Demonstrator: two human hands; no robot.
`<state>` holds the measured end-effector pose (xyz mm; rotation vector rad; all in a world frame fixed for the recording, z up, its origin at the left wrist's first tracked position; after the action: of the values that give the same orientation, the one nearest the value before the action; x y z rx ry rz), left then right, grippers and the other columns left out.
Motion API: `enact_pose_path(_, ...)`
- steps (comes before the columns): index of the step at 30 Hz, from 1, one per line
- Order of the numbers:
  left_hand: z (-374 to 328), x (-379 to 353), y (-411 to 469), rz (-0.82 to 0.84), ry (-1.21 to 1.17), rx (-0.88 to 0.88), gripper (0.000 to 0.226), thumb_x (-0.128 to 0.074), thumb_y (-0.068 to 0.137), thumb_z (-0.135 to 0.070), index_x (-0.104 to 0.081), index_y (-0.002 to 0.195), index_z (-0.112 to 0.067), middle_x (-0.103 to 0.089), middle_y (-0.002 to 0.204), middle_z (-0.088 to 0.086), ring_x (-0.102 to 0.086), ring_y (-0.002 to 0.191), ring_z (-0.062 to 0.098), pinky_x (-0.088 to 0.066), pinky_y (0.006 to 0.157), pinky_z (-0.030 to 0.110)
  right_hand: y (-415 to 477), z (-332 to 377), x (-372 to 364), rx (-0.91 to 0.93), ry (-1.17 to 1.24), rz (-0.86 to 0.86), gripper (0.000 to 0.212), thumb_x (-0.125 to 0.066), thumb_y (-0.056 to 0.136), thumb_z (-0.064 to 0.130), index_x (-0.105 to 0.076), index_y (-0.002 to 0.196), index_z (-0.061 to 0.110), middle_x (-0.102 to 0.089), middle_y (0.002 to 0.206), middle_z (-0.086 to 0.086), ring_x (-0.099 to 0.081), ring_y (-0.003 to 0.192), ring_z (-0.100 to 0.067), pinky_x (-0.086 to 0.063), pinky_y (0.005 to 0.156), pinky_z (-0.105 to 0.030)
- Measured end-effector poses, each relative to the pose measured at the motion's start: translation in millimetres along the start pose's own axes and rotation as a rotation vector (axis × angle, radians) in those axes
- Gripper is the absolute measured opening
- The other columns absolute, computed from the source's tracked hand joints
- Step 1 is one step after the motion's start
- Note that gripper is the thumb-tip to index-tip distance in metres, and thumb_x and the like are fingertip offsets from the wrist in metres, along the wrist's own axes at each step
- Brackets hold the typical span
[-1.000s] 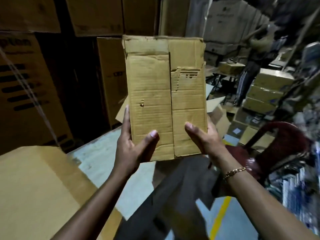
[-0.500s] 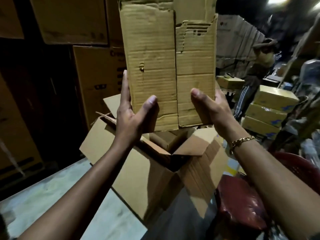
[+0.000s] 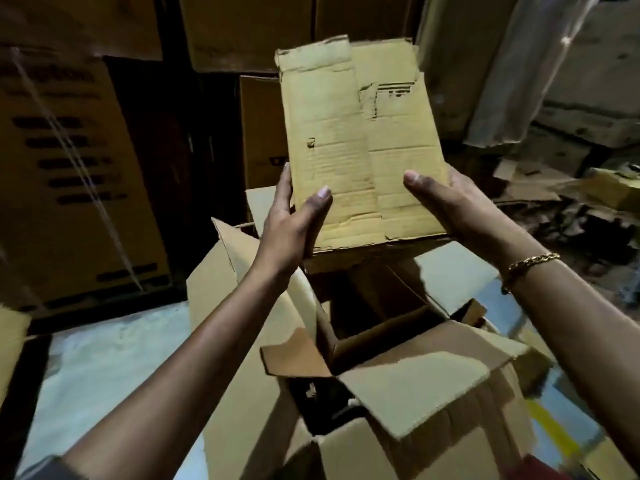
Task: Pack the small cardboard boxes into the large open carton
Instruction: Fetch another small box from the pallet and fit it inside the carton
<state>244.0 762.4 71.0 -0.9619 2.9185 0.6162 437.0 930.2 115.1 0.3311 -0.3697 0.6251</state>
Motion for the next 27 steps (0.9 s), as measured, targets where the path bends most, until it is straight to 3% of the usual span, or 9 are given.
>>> enact_pose_path(3, 15.7, -19.0, -6.9, -0.110, 0.007, 0.063, 0.080, -0.071, 0.083, -0.048, -0.040, 0.154, -0.029, -0.063, 0.139, -0.005, -0.061, 0.127, 0.014, -0.043, 0.114, 0.044, 25.3, -21.5, 7.9, 0.016, -0.018, 0.119, 0.095, -0.075, 0.060, 0.085, -0.058, 0.135, 0.029, -0.072, 0.125, 0.006, -0.071, 0.111, -0.017, -0.055, 0.100, -0.046)
enact_pose_path(7, 16.4, -48.3, -23.0, -0.195, 0.035, 0.108, 0.057, -0.065, 0.096, -0.031, -0.045, 0.150, -0.027, -0.067, 0.134, -0.005, -0.064, 0.122, 0.011, -0.045, 0.114, 0.041, 33.9, -42.7, 19.9, 0.006, 0.015, 0.247, 0.072, -0.071, 0.075, 0.073, -0.060, 0.131, 0.030, -0.073, 0.118, 0.009, -0.071, 0.108, -0.015, -0.056, 0.099, -0.041)
enact_pose_path(12, 8.0, -77.0, -35.2, -0.269, 0.080, 0.148, 0.051, -0.058, 0.101, -0.022, -0.044, 0.150, -0.027, -0.068, 0.128, -0.004, -0.069, 0.114, 0.010, -0.050, 0.106, 0.034, 39.9, -62.0, 32.3, -0.009, 0.053, 0.313, 0.088, -0.068, 0.062, 0.082, -0.058, 0.134, 0.031, -0.073, 0.119, 0.006, -0.072, 0.104, -0.018, -0.057, 0.096, -0.044)
enact_pose_path(18, 15.0, -91.1, -37.9, -0.300, 0.117, 0.171, 0.052, -0.057, 0.101, -0.023, -0.044, 0.151, -0.025, -0.066, 0.134, -0.001, -0.067, 0.117, 0.011, -0.052, 0.103, 0.028, 41.7, -77.9, 40.6, -0.017, 0.057, 0.347, 0.087, -0.064, 0.063, 0.085, -0.057, 0.133, 0.034, -0.063, 0.130, 0.001, -0.066, 0.112, -0.022, -0.056, 0.092, -0.044)
enact_pose_path(20, 16.0, -90.8, -40.4, -0.311, 0.127, 0.172, 0.052, -0.056, 0.101, -0.025, -0.044, 0.151, -0.025, -0.066, 0.134, 0.000, -0.067, 0.116, 0.011, -0.056, 0.094, 0.024, 41.1, -76.3, 42.1, -0.009, 0.040, 0.352, 0.083, -0.063, 0.063, 0.086, -0.056, 0.128, 0.035, -0.061, 0.130, 0.000, -0.065, 0.111, -0.022, -0.056, 0.083, -0.040)
enact_pose_path(23, 17.7, -85.1, -44.9, -0.320, 0.139, 0.177, 0.049, -0.055, 0.101, -0.027, -0.046, 0.149, -0.026, -0.068, 0.130, -0.001, -0.069, 0.112, 0.011, -0.057, 0.080, 0.019, 39.3, -75.6, 39.3, -0.011, 0.043, 0.379, 0.084, -0.064, 0.070, 0.083, -0.054, 0.136, 0.031, -0.065, 0.127, 0.003, -0.068, 0.109, -0.020, -0.058, 0.089, -0.044)
enact_pose_path(25, 20.3, -78.1, -48.8, -0.327, 0.155, 0.186, 0.047, -0.053, 0.101, -0.030, -0.048, 0.148, -0.027, -0.068, 0.130, -0.002, -0.069, 0.113, 0.012, -0.056, 0.080, 0.020, 34.5, -73.4, 34.2, -0.006, 0.044, 0.403, 0.072, -0.063, 0.081, 0.075, -0.052, 0.135, 0.030, -0.066, 0.122, 0.007, -0.067, 0.107, -0.017, -0.057, 0.091, -0.043)
enact_pose_path(27, 25.8, -72.1, -53.1, -0.329, 0.164, 0.211, 0.046, -0.052, 0.102, -0.033, -0.048, 0.148, -0.028, -0.068, 0.131, -0.003, -0.067, 0.118, 0.013, -0.054, 0.087, 0.025, 31.3, -72.6, 29.2, 0.001, 0.028, 0.415, 0.067, -0.061, 0.084, 0.074, -0.054, 0.134, 0.030, -0.064, 0.120, 0.010, -0.066, 0.105, -0.014, -0.057, 0.083, -0.038)
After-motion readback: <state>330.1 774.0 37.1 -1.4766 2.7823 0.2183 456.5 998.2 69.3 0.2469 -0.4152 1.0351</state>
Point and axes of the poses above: each hand's wrist, its own y-axis towards the middle knuckle, its own x-axis out of the back of the hand, z = x × y, the point moved 6 cm from there along y, towards the middle knuckle
